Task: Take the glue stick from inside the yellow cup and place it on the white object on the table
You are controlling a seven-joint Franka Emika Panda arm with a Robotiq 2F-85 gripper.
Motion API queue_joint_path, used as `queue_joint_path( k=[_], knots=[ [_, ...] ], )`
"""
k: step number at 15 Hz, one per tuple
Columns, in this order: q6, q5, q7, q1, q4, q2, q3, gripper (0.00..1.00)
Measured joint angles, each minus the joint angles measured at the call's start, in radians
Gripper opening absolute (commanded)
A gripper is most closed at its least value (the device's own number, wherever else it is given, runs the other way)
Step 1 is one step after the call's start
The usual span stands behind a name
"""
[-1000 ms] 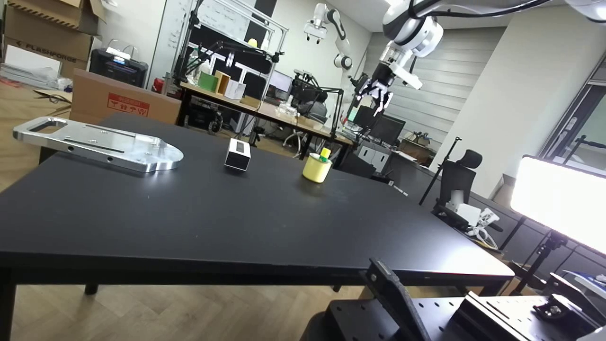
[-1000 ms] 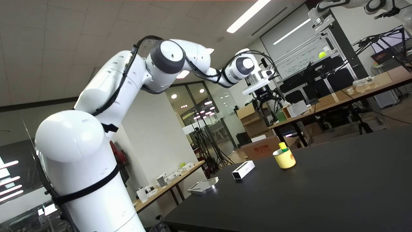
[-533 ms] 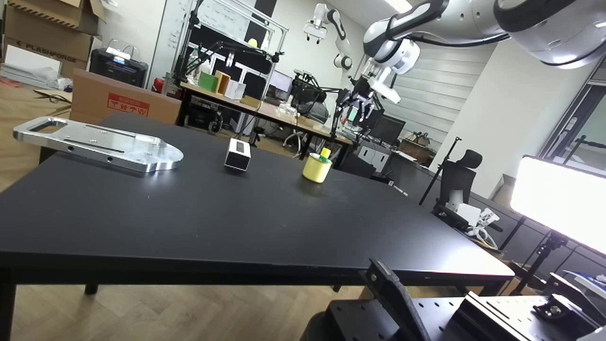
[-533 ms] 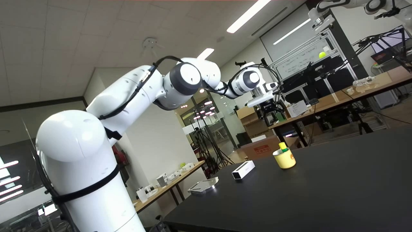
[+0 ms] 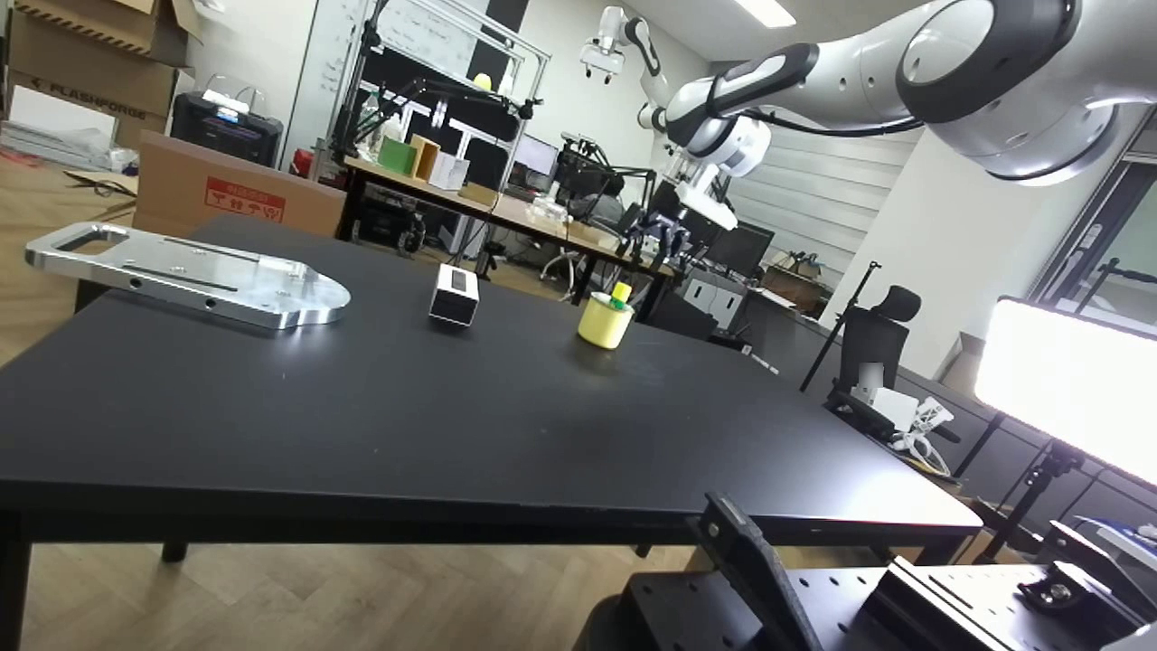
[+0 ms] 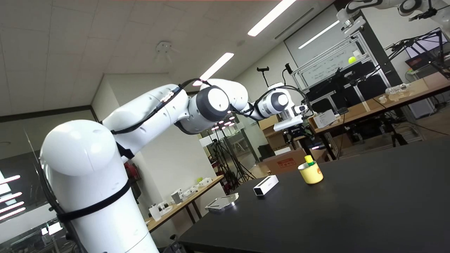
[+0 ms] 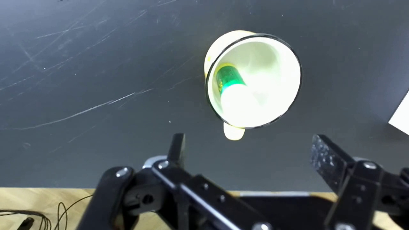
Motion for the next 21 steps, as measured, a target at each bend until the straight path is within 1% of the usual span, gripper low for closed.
queue_joint_path(
  k=[7, 8, 9, 12, 13, 15, 16, 18, 19, 21],
  knots=[
    [-0.024, -0.001, 0.0, 0.003, 0.069, 0.074, -0.001, 1.0],
    [-0.024, -0.001, 0.0, 0.003, 0.073, 0.08, -0.002, 0.75],
    [-0.025, -0.001, 0.0, 0.004, 0.075, 0.083, -0.002, 0.74],
    [-0.025, -0.001, 0.0, 0.006, 0.08, 0.093, -0.003, 0.53],
    [-0.025, -0.001, 0.0, 0.007, 0.085, 0.098, -0.003, 0.45],
    [-0.025, -0.002, 0.0, 0.01, 0.088, 0.104, -0.004, 0.33],
    [-0.025, -0.002, 0.0, 0.012, 0.089, 0.106, -0.005, 0.25],
    [-0.024, -0.003, 0.0, 0.016, 0.089, 0.109, -0.008, 0.12],
    [-0.024, -0.004, 0.0, 0.019, 0.09, 0.109, -0.011, 0.08],
    [-0.024, -0.004, 0.0, 0.023, 0.091, 0.109, -0.018, 0.08]
  ],
)
